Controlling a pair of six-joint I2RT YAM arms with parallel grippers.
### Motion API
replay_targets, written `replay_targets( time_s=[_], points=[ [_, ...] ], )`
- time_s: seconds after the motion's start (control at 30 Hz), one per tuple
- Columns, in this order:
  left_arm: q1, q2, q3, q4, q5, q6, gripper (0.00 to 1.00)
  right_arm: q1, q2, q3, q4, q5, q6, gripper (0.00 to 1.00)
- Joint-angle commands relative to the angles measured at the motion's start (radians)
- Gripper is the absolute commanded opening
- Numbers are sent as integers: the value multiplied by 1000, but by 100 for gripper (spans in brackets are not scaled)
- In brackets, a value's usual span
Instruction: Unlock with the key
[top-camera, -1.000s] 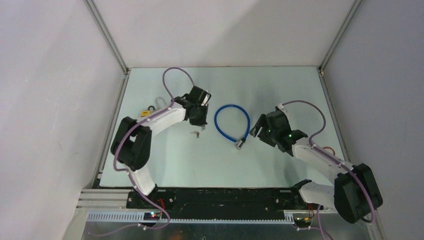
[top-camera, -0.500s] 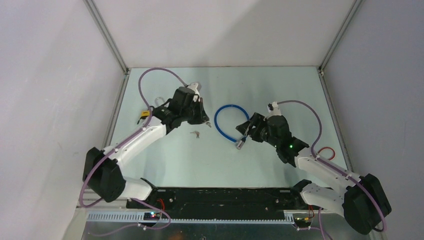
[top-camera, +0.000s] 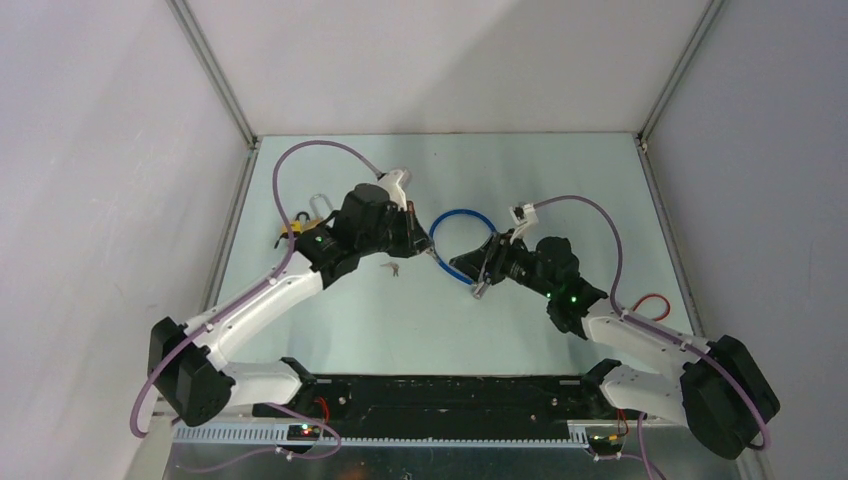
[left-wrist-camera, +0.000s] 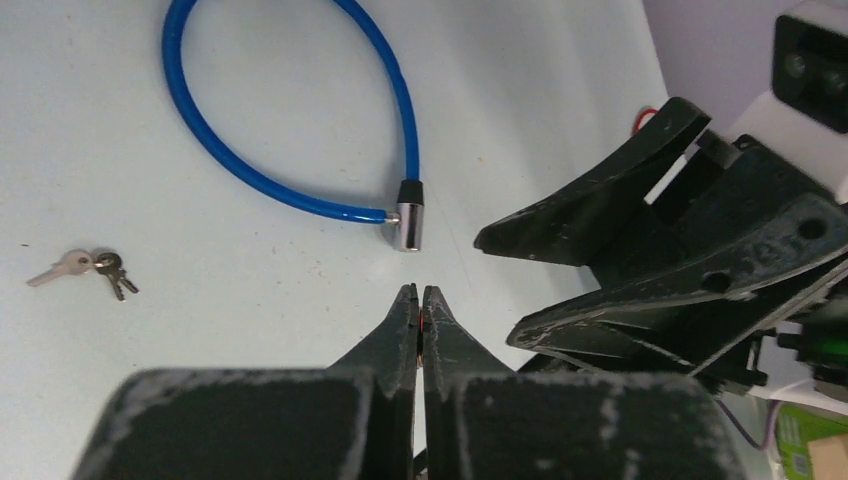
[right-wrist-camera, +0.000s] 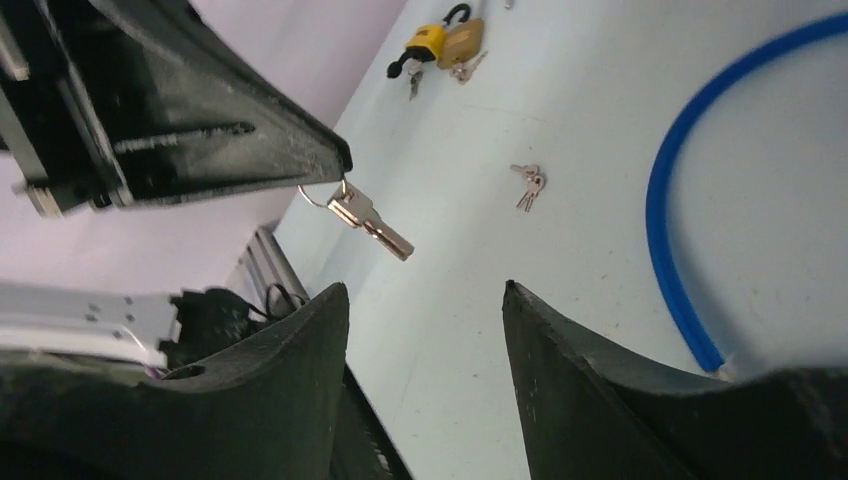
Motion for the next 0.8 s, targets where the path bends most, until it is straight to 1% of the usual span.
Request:
replay_targets(
  time_s=[0.0,0.03,0.2,0.23,0.43,0.77],
  points=[
    [-21,-61,-11,44,20,-49,0,5,-3,-75,307,-126,-207,61],
    [-21,-65,-15,46,19,-66,0,6,2,-101,367,-144,-247,61],
    [-28,-90,-24,56,19,-111,0,15,43,-145,515,-197,-368,61],
    [-30,-91,-24,58,20,-118,0,16,61,-148,566,-218,-390,61],
    [-37,-99,-29,79,40,-148,0,30,169,-145,745,-280,-419,59],
    [-46,-103,-32,119,86,-184,0,47,236,-99,797,-303,-425,49]
  ],
)
